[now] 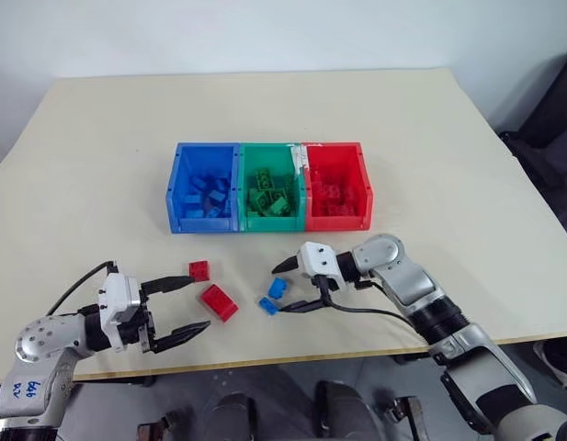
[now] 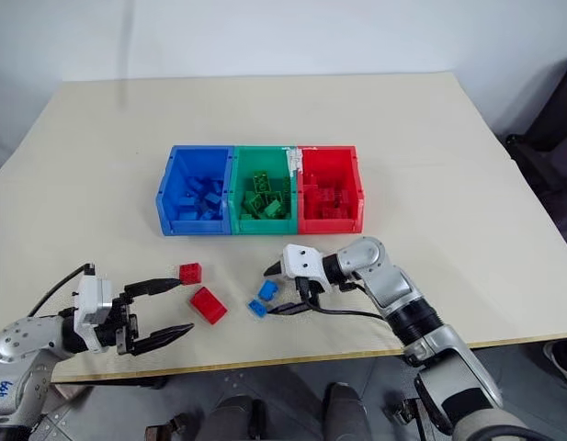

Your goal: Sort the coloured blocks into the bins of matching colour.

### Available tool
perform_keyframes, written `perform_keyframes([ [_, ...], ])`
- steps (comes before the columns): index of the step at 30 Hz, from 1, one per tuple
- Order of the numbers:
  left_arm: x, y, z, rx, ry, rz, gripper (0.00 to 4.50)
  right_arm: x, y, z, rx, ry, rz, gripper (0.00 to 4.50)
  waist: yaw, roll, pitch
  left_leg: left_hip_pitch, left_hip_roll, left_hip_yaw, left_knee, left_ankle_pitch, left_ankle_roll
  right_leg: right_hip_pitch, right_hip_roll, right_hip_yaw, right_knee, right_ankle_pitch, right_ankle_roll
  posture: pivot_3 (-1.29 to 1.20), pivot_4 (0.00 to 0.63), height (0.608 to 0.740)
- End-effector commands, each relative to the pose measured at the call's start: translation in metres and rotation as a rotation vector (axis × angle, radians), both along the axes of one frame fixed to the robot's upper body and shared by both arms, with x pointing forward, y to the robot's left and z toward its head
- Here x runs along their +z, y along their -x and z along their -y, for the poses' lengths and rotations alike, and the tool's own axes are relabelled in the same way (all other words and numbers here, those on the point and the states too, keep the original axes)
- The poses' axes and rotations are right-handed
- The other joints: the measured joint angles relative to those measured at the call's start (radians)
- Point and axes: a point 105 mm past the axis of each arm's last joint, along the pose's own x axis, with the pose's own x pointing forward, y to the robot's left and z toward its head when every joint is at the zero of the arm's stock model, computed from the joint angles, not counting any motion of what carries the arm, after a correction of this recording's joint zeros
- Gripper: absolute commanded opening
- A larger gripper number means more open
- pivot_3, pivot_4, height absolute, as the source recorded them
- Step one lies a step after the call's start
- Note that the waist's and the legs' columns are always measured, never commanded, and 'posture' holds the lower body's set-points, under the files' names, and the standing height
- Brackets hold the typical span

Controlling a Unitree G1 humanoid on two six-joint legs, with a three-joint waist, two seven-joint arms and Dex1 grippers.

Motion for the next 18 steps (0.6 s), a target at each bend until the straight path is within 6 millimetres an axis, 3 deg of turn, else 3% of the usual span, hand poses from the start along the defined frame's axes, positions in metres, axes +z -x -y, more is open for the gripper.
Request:
perform_keyframes([
  [1, 0.012, 0.001, 0.003, 0.007, 0.015, 0.054, 4.5, 0.004, 0.006, 0.001, 0.046, -0.017, 0.006, 2.47, 0.002, 0.0, 0.0, 0.0, 0.0, 0.0, 0.0, 0.0, 0.0, 0.0, 0.0, 0.0, 0.0, 0.0, 0.0, 0.0, 0.15, 0.74],
  [4, 0.015, -0.002, 0.005, 0.009, 0.017, 0.059, 4.5, 0.003, 0.008, 0.005, 0.05, -0.011, 0.003, 1.63, 0.003, 0.0, 0.0, 0.0, 0.0, 0.0, 0.001, 0.0, 0.0, 0.001, 0.0, 0.0, 0.0, 0.0, 0.0, 0.0, 0.15, 0.74],
  [10, 0.019, -0.007, 0.007, 0.027, 0.038, 0.067, 4.5, 0.022, 0.007, 0.011, 0.02, -0.071, 0.028, 1.63, 0.003, 0.0, 0.0, 0.0, 0.0, 0.0, 0.001, 0.0, 0.0, 0.002, 0.0, 0.0, 0.0, 0.0, 0.0, 0.0, 0.15, 0.74],
  [14, 0.022, -0.01, 0.003, 0.077, 0.076, 0.076, 4.5, 0.063, 0.001, -0.004, -0.036, -0.196, 0.029, 1.63, 0.0, 0.001, 0.0, 0.001, 0.0, -0.001, 0.001, 0.0, 0.0, 0.001, 0.0, 0.0, 0.0, 0.0, 0.0, 0.0, 0.15, 0.74],
  [18, 0.023, -0.013, -0.009, 0.137, 0.098, 0.078, 4.5, 0.116, -0.028, -0.045, -0.197, -0.351, 0.051, 1.63, -0.014, 0.001, 0.001, 0.001, 0.001, -0.002, 0.001, 0.001, -0.002, 0.0, 0.0, 0.0, 0.002, 0.0, 0.0, 0.0, 0.15, 0.74],
])
